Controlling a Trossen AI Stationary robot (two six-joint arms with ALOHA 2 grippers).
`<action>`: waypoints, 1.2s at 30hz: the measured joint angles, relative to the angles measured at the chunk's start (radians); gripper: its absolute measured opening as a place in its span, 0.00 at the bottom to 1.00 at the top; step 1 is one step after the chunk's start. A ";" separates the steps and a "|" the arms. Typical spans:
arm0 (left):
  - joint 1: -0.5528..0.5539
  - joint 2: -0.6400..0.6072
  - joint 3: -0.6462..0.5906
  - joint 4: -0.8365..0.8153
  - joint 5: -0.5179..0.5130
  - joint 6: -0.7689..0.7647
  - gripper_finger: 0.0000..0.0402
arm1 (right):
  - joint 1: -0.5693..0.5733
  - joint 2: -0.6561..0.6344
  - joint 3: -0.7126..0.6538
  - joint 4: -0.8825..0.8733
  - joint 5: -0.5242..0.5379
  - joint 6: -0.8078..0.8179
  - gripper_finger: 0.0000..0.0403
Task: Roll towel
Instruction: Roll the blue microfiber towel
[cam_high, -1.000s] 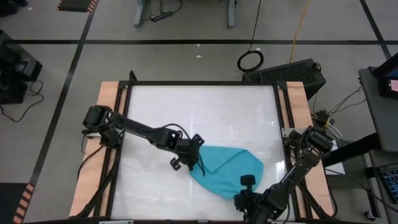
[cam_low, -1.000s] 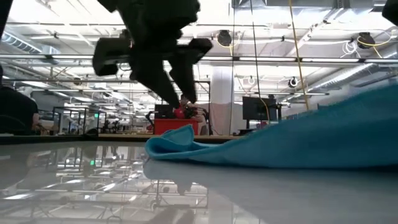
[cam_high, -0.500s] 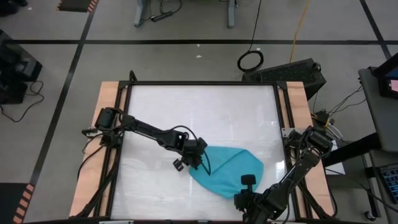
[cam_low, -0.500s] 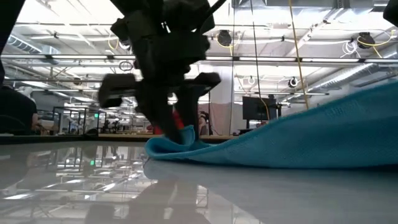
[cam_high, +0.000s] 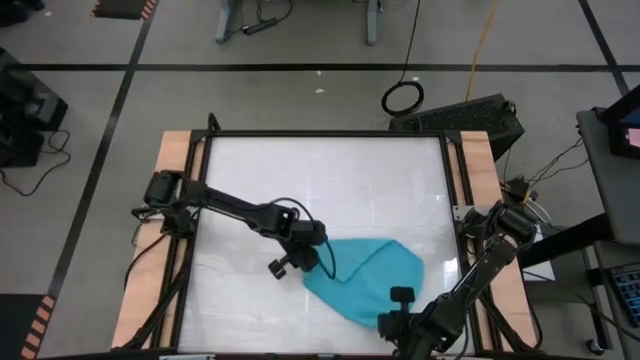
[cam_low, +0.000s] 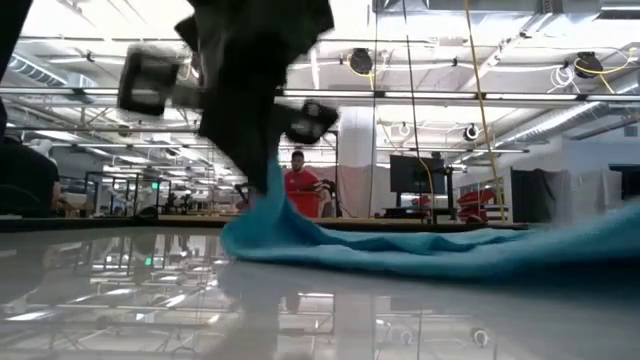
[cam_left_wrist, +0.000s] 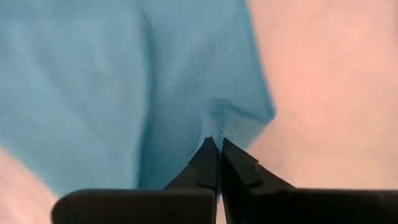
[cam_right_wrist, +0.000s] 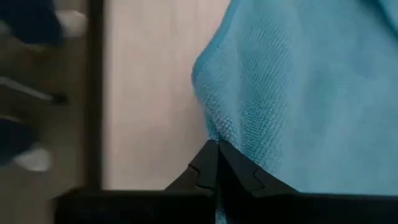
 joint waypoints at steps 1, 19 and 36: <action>0.000 -0.022 0.005 0.005 0.022 -0.023 0.01 | 0.001 -0.013 0.000 0.013 -0.003 0.013 0.00; -0.084 -0.748 0.022 -0.048 -0.118 -0.793 0.00 | 0.100 -0.570 0.002 0.274 0.349 -0.026 0.00; -0.373 -0.822 0.021 -0.152 -0.518 -1.258 0.00 | -0.059 -0.692 0.001 0.307 0.217 -0.196 0.00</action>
